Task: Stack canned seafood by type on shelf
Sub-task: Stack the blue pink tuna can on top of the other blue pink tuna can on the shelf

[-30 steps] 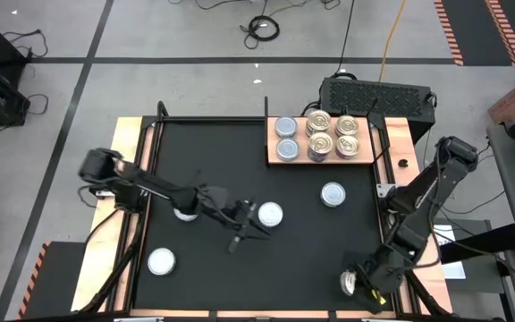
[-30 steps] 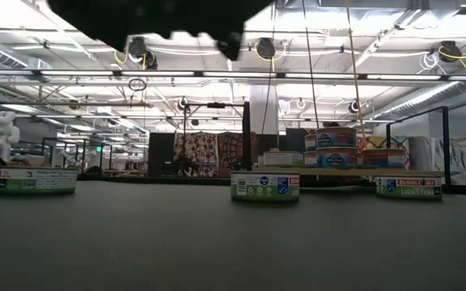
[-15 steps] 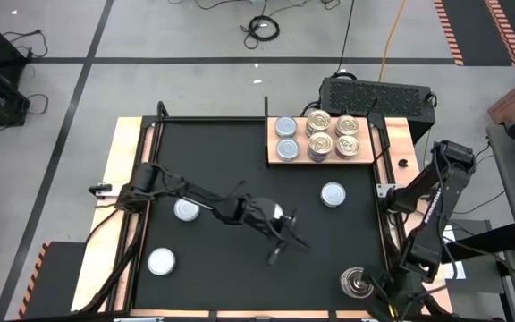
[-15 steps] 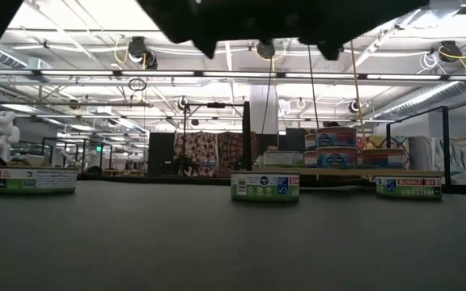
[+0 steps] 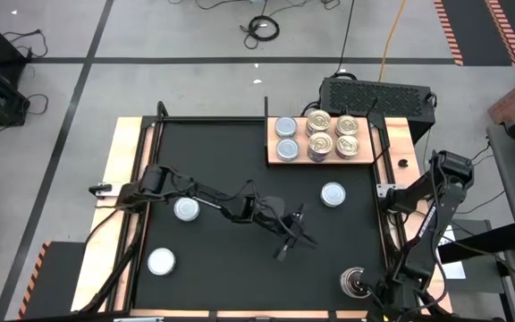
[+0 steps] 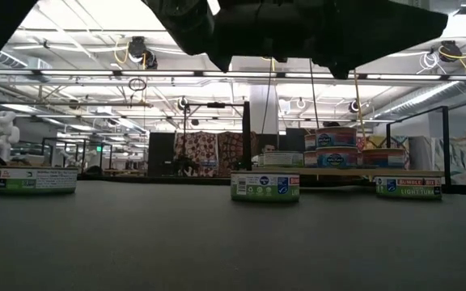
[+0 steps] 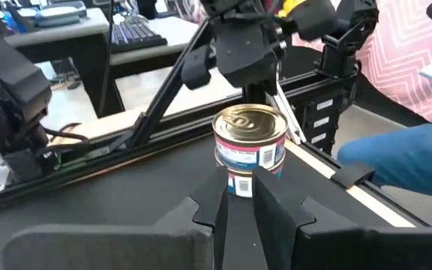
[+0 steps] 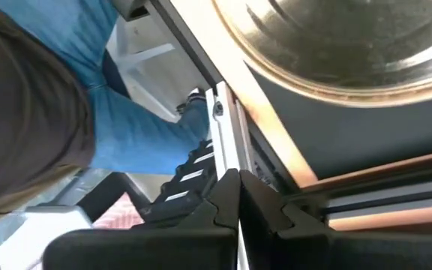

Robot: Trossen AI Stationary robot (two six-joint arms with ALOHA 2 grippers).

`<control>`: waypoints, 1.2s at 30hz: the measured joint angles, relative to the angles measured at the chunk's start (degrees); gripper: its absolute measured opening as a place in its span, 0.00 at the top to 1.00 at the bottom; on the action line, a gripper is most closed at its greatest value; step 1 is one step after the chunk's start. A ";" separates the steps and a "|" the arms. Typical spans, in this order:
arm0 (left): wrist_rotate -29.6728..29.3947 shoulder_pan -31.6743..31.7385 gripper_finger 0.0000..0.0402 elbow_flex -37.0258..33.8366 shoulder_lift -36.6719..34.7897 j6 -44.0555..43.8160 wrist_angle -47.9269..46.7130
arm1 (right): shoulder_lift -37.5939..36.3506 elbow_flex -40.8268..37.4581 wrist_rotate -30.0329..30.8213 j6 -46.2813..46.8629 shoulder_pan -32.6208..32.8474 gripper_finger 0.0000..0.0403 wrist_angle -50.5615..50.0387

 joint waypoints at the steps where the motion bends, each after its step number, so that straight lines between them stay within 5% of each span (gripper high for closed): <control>1: 0.00 0.00 0.84 0.00 0.07 -0.06 -0.08 | 0.24 -0.02 0.00 -0.06 0.00 1.00 -0.04; 15: -1.88 -2.90 0.84 8.11 8.70 0.34 2.45 | 0.71 -0.14 5.42 -3.02 0.04 1.00 -7.37; 21: -13.51 -3.54 0.84 15.81 13.88 -9.28 -0.39 | 0.71 -0.14 7.58 -4.09 0.02 1.00 -7.43; 26: -14.01 -3.41 0.84 23.55 18.86 -17.76 -4.42 | 0.71 -0.14 7.63 -4.09 0.00 1.00 -6.65; 36: -16.57 -4.61 0.84 40.70 28.79 -19.99 -11.92 | 0.71 -0.12 12.57 -6.54 -0.03 1.00 -4.16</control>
